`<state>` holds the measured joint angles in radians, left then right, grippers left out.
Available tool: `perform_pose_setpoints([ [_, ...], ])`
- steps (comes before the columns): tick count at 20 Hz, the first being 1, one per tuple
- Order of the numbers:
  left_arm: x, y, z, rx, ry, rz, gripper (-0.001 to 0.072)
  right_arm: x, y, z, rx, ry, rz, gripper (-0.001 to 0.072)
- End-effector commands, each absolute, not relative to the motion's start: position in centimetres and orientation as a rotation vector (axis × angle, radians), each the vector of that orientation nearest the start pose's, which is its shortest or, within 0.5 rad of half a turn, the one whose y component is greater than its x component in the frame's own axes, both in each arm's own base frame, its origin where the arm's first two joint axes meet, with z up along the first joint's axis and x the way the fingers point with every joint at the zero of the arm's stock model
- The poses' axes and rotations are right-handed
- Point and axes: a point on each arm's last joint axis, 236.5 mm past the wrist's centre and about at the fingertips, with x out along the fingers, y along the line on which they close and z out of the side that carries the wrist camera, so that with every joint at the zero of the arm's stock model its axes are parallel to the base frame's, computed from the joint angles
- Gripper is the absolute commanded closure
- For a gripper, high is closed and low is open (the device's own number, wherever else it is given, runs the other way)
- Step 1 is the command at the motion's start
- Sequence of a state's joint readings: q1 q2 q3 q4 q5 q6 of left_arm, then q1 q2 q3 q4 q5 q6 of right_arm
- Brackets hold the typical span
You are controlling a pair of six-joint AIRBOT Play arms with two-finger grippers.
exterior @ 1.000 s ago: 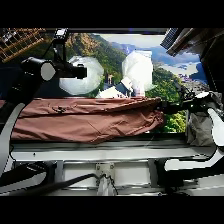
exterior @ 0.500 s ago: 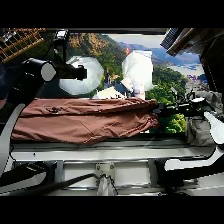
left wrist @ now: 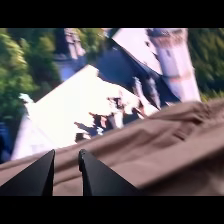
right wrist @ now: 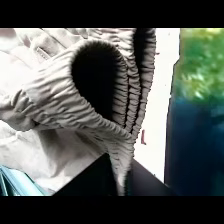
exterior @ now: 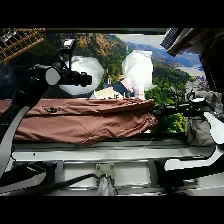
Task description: Fold the clothes and pants, and hang the long-sleeved shirts on hangers.
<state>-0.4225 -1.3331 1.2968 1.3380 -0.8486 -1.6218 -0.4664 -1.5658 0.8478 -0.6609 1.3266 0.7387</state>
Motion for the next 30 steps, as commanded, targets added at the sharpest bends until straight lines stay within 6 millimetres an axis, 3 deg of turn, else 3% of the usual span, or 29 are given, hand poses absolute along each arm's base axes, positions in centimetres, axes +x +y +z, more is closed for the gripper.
perform_pose_setpoints([
  [1, 40.5, -26.0, 7.7, -0.028, 0.930, -0.541, 0.0551, 32.0, 4.3, -8.0, 0.761, 1.315, 0.654, 0.0626],
  [3, 39.5, -27.5, 7.3, -0.004, 0.938, -0.578, 0.0552, 31.8, 4.4, -7.9, 0.795, 1.335, 0.636, 0.0685],
  [7, 37.1, -30.2, 4.1, 0.086, 1.009, -0.652, 0.0554, 31.7, 3.0, -8.2, 0.821, 1.430, 0.521, 0.0684],
  [8, 36.4, -30.5, 3.1, 0.103, 1.046, -0.662, 0.0656, 31.8, 2.4, -8.1, 0.805, 1.448, 0.494, 0.0684],
  [10, 34.7, -31.5, 1.6, 0.140, 1.103, -0.733, 0.0698, 32.3, 1.0, -7.5, 0.766, 1.468, 0.425, 0.0685],
  [14, 30.9, -37.8, 2.3, -0.069, 1.143, -1.026, 0.0700, 33.6, -1.8, -5.5, 0.737, 1.473, 0.253, 0.0685],
  [16, 29.9, -38.7, 0.5, -0.090, 1.202, -1.044, 0.0699, 33.4, -2.7, -4.4, 0.739, 1.501, 0.191, 0.0685],
  [22, 27.7, -41.6, -4.9, -0.125, 1.317, -1.065, 0.0699, 33.0, -5.3, 1.6, 0.691, 1.576, 0.071, 0.0686],
  [27, 25.6, -45.5, -7.2, -0.205, 1.326, -1.116, 0.0699, 32.9, -7.8, 7.7, 0.652, 1.571, -0.078, 0.0686],
  [30, 23.2, -48.1, -8.8, -0.251, 1.355, -1.125, 0.0700, 33.7, -8.5, 10.4, 0.672, 1.502, -0.154, 0.0686],
])
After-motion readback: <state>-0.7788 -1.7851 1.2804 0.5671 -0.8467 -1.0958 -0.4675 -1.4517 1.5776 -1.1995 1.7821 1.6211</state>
